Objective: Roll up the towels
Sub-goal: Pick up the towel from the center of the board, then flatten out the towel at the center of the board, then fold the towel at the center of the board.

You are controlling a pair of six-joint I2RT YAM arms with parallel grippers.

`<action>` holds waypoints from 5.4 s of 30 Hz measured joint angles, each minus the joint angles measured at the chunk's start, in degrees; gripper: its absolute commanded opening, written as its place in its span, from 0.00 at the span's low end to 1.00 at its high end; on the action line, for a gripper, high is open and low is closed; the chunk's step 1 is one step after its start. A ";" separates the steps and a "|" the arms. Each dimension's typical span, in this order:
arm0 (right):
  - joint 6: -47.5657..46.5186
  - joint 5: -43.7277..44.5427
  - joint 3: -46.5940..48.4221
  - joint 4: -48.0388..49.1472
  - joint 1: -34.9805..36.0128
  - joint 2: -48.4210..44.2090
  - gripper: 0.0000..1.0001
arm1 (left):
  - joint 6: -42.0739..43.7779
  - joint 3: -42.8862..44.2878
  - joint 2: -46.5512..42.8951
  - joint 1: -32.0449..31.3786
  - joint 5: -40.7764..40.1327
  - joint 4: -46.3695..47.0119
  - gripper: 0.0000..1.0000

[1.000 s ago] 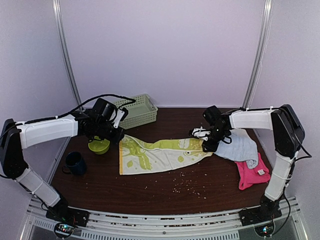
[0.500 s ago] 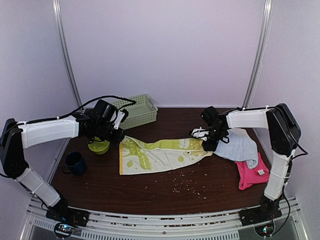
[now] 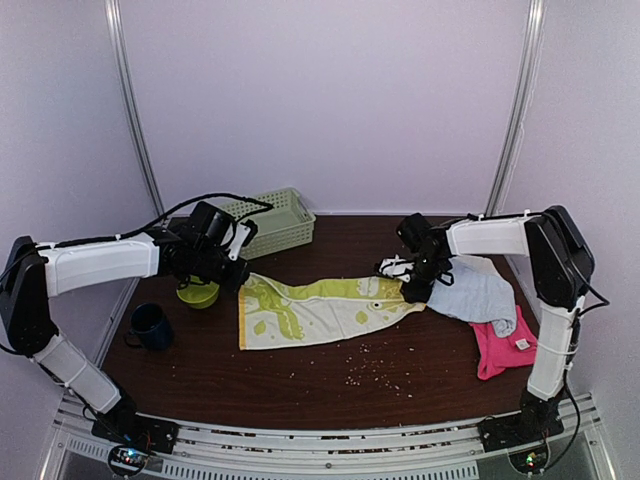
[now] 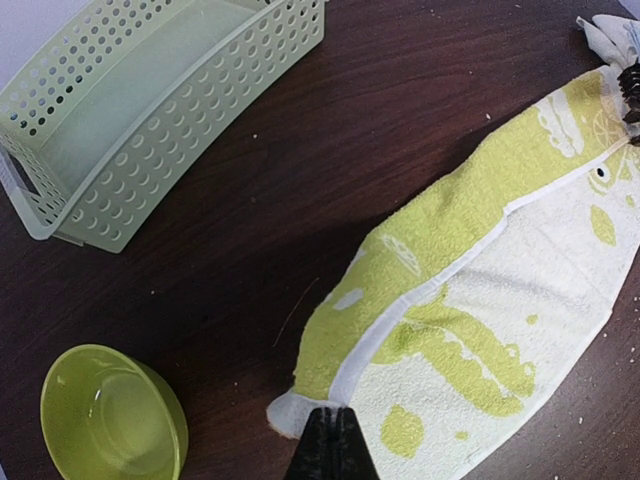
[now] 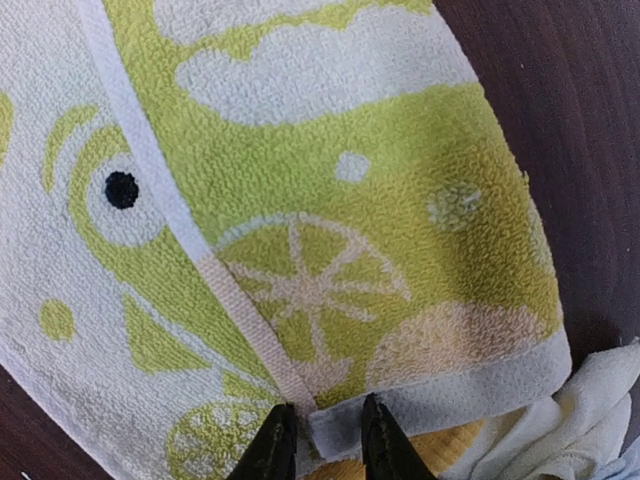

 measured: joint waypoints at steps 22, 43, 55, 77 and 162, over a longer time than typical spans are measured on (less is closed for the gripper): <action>2.36 1.14 9.79 -5.14 0.00 -3.69 0.00 | 1.27 -0.83 -1.31 -0.02 -1.70 0.20 0.00; 7.76 -4.81 6.91 -1.14 -2.05 -37.77 0.00 | 1.44 4.39 -28.11 -0.02 -5.53 -12.20 0.00; 4.98 -34.27 -9.20 -13.05 -6.38 -57.51 0.00 | -1.60 -2.93 -55.54 -0.13 14.36 -22.12 0.00; 11.76 -21.81 -6.14 -2.23 -7.63 -12.76 0.00 | -12.22 -10.32 -10.67 3.30 -1.53 -10.84 0.00; 0.74 -14.86 -23.23 -4.33 -3.30 -33.77 0.00 | -7.10 -11.04 -9.86 4.13 16.79 -16.79 0.00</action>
